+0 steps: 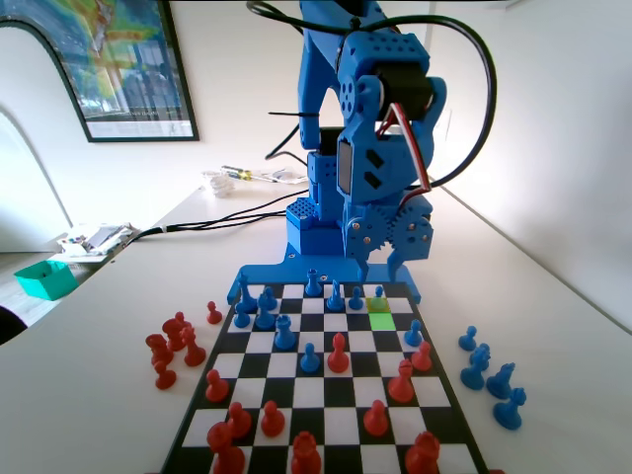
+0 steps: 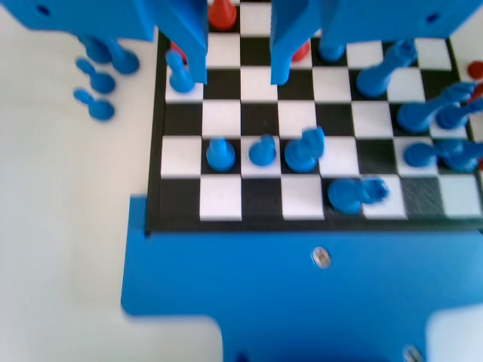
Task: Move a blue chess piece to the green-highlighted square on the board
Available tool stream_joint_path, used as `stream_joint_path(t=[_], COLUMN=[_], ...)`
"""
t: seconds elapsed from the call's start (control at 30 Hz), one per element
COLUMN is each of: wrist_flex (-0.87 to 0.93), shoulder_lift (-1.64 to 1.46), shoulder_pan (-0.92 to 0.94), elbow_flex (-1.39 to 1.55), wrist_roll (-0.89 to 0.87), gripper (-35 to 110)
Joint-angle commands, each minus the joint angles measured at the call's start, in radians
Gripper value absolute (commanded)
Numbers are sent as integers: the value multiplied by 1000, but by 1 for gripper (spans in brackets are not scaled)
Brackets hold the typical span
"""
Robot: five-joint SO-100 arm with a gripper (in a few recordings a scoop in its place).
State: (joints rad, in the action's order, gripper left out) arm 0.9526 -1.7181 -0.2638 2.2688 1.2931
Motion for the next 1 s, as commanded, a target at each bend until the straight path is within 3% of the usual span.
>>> stream_joint_path(t=[0.0,0.97], wrist_flex=[-34,-204], shoulder_lift=[-12,120], shoulder_pan=[-18,-124], elbow_flex=[25,130], wrist_roll=[-2,-74], gripper=[15,15])
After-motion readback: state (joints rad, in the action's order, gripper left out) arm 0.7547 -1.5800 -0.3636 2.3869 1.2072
